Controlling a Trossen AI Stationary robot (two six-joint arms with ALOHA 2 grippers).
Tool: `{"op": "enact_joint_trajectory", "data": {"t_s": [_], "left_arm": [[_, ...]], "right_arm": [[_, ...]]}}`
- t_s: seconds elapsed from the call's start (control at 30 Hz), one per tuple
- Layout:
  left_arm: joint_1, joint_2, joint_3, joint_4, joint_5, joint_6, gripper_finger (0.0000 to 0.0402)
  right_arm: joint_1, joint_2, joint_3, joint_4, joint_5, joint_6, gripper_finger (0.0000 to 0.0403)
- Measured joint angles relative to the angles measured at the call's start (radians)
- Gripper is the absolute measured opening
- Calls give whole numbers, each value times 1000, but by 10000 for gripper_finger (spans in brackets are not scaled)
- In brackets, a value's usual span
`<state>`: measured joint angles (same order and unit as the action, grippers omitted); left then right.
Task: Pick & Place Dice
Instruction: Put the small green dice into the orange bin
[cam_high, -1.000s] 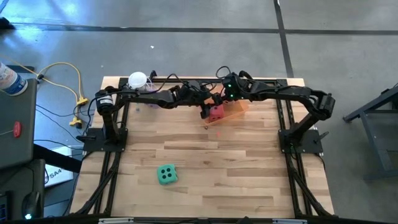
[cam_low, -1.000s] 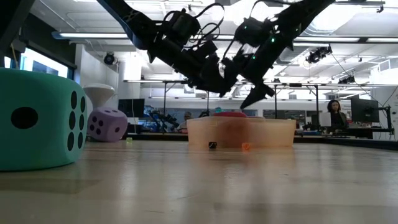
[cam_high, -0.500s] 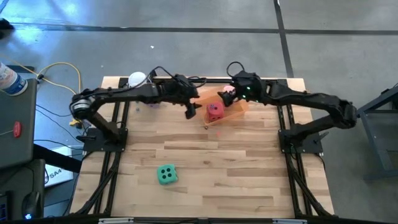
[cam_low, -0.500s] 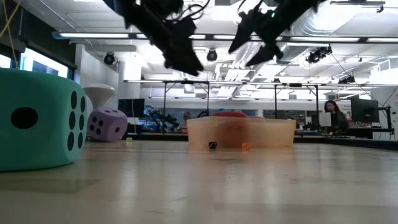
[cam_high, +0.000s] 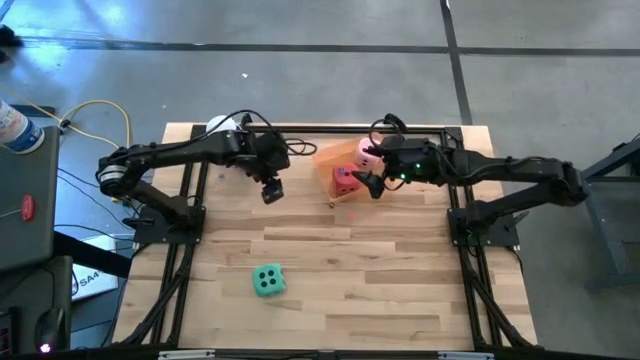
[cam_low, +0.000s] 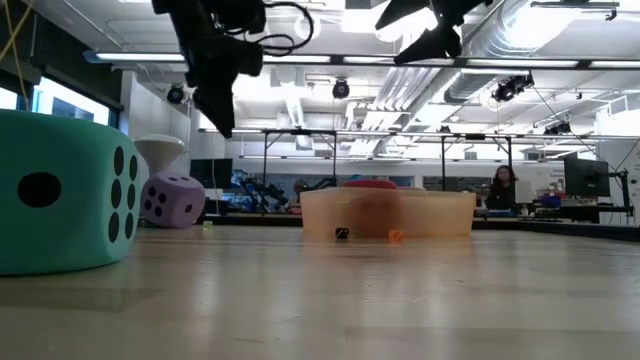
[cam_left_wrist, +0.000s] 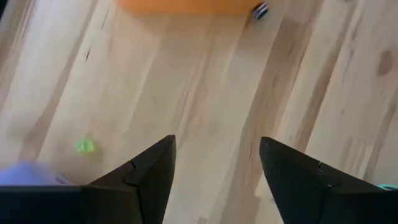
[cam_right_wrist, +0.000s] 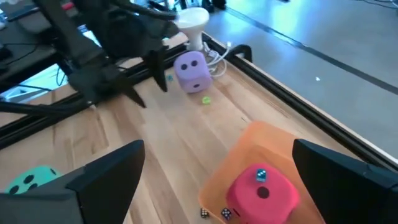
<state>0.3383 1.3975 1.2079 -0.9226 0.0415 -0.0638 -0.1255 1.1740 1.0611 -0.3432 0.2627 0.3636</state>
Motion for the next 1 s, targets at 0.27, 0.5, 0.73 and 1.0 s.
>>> {"op": "enact_joint_trajectory", "data": {"t_s": [0.27, 0.5, 0.73, 1.0], "left_arm": [[70, 97, 0, 2, -158, -338, 224], [158, 242, 0, 2, -139, -398, 224], [170, 322, 0, 10, -311, -425, 224], [170, 355, 0, 23, -309, -439, 224]], "right_arm": [[29, 10, 0, 23, -3, -20, 400], [62, 10, 0, 18, -3, -10, 400], [99, 10, 0, 7, -3, -9, 400], [106, 10, 0, -5, -2, 10, 400]]}}
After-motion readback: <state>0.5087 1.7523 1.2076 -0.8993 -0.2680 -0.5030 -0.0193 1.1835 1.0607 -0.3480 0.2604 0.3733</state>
